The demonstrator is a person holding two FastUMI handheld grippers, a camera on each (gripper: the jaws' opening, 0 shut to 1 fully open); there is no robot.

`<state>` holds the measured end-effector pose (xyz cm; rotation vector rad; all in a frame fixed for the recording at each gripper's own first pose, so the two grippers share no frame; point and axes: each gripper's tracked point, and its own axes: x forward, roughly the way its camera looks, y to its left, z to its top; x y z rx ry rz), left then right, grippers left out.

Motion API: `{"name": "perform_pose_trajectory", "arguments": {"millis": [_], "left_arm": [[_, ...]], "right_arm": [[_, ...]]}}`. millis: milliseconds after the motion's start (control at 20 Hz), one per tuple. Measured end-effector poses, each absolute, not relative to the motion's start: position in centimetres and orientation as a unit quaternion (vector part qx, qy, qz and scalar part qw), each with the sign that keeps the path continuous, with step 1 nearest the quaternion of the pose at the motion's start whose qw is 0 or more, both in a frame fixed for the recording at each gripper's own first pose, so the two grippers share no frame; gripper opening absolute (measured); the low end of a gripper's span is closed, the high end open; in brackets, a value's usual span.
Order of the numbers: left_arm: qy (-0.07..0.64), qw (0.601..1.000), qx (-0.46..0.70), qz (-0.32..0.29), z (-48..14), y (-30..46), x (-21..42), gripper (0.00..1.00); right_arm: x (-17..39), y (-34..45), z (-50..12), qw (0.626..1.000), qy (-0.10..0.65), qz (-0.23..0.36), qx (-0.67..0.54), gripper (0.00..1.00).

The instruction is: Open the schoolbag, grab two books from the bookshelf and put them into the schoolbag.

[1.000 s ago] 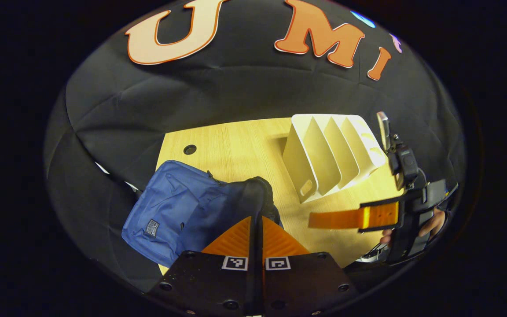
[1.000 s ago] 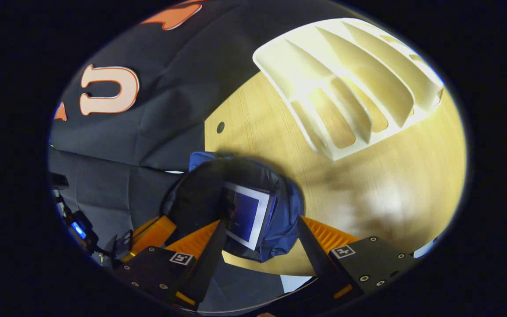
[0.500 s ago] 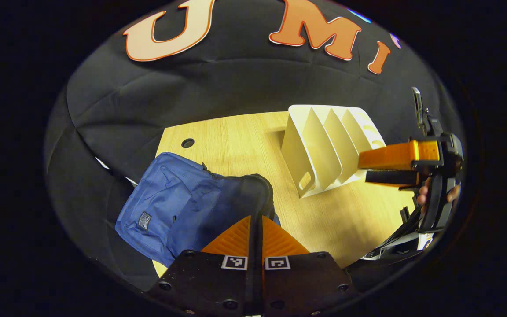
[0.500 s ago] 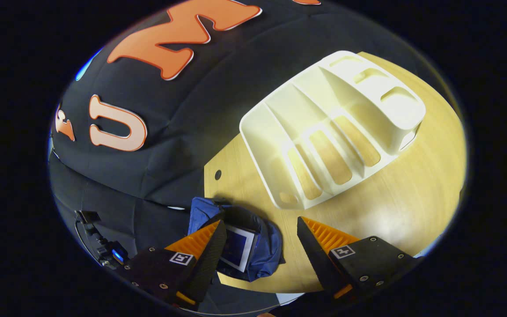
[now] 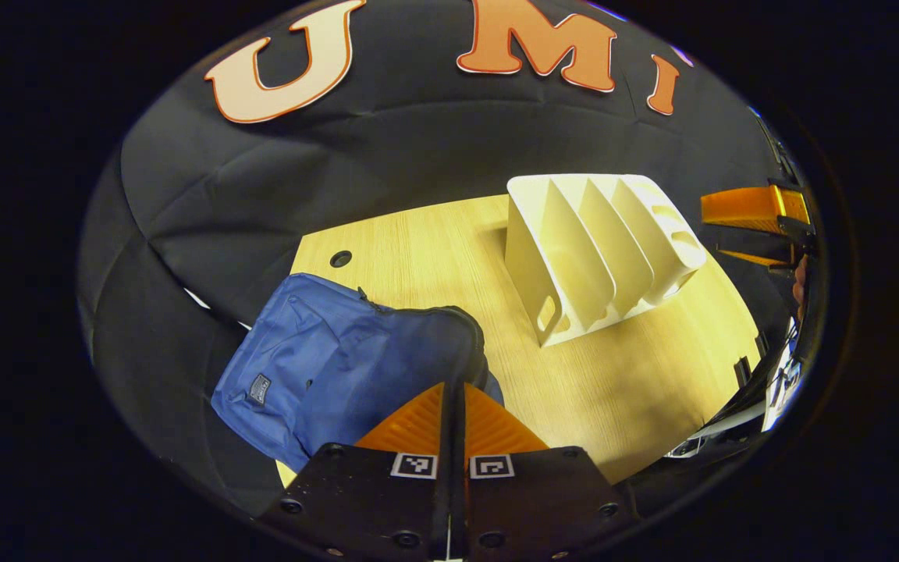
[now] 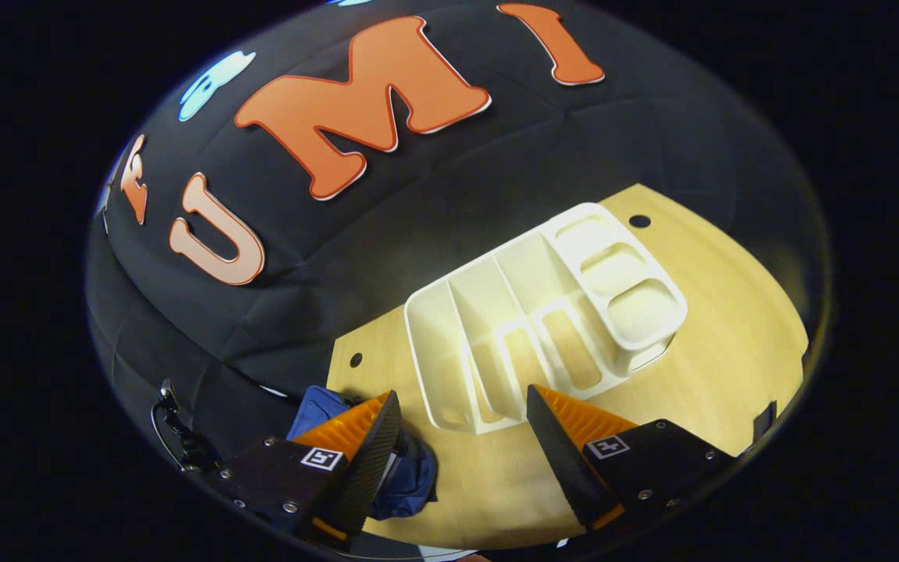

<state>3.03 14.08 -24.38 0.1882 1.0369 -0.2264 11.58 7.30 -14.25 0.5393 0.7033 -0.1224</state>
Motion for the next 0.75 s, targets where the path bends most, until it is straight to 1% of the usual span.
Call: {"name": "perform_pose_trajectory", "arguments": {"millis": [150, 250, 300, 350, 400, 450, 500, 550, 600, 650, 750], "left_arm": [[0.494, 0.859, 0.083, -0.102, -25.6, 13.2, 2.5, 0.05], [0.497, 0.858, 0.070, -0.109, -26.4, 12.0, 2.0, 0.10], [0.494, 0.860, 0.065, -0.113, -26.6, 11.1, 2.0, 0.14], [0.488, 0.863, 0.064, -0.118, -26.5, 10.4, 2.1, 0.15], [0.477, 0.868, 0.068, -0.122, -26.2, 9.6, 2.4, 0.16], [0.465, 0.874, 0.073, -0.125, -25.6, 8.8, 3.0, 0.19], [0.452, 0.880, 0.076, -0.127, -24.8, 8.2, 3.4, 0.30], [0.435, 0.887, 0.080, -0.131, -24.0, 7.4, 3.7, 0.34], [0.417, 0.894, 0.088, -0.138, -23.1, 6.5, 4.1, 0.41], [0.396, 0.902, 0.099, -0.141, -22.1, 5.8, 4.7, 0.43], [0.351, 0.919, 0.109, -0.143, -19.9, 4.1, 5.7, 0.43]], "right_arm": [[11.1, 5.4, -13.9, 0.910, 0.331, -0.069, 0.238, 0.97], [10.3, 4.4, -14.3, 0.912, 0.329, -0.078, 0.230, 0.97], [9.7, 3.8, -14.2, 0.914, 0.326, -0.081, 0.229, 0.97], [9.5, 3.3, -14.2, 0.915, 0.323, -0.081, 0.226, 0.97], [9.5, 2.8, -14.1, 0.918, 0.318, -0.084, 0.221, 0.97], [9.4, 2.6, -13.8, 0.921, 0.314, -0.085, 0.213, 0.97], [9.3, 2.1, -13.4, 0.925, 0.308, -0.088, 0.204, 0.97], [9.4, 1.7, -13.0, 0.930, 0.300, -0.086, 0.195, 0.97], [9.3, 1.4, -12.6, 0.934, 0.291, -0.090, 0.186, 0.97], [9.3, 1.1, -12.1, 0.938, 0.283, -0.089, 0.178, 0.97], [9.2, 0.1, -11.3, 0.947, 0.264, -0.095, 0.157, 0.97]]}}
